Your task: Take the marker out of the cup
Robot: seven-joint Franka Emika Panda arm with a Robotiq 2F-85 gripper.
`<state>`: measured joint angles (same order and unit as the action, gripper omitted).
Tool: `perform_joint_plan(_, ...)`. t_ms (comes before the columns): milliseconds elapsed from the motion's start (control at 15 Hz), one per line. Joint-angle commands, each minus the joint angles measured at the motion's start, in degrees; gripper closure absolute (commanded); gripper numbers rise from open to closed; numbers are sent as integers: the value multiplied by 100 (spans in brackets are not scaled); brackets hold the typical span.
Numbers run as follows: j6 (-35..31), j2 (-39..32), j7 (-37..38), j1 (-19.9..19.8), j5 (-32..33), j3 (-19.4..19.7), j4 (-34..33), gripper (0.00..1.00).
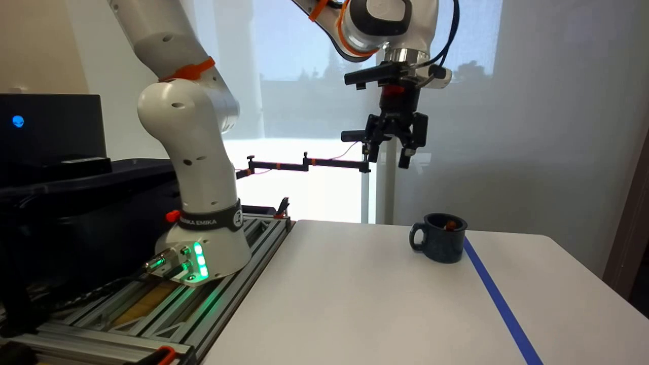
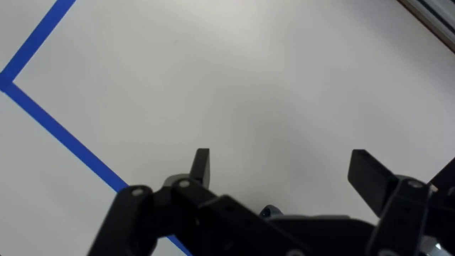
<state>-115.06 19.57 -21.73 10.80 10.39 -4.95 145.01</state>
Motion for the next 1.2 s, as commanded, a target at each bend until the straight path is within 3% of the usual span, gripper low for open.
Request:
perform_joint_plan(0, -202, -614, -265, 82, 605, -264, -515, 0)
perform_joint_plan(333, -559, -1351, -810, 57, 1612, -462, -973, 0)
perform_joint_plan(400, -512, -1024, -586, 67, 1236, -422, -702, 0)
perform_joint_plan(733, -539, -1370, -741, 52, 1487, -447, -926, 0)
perform_joint_plan(1133, -1114, -1435, -709, 20, 2085, -465, -918, 0)
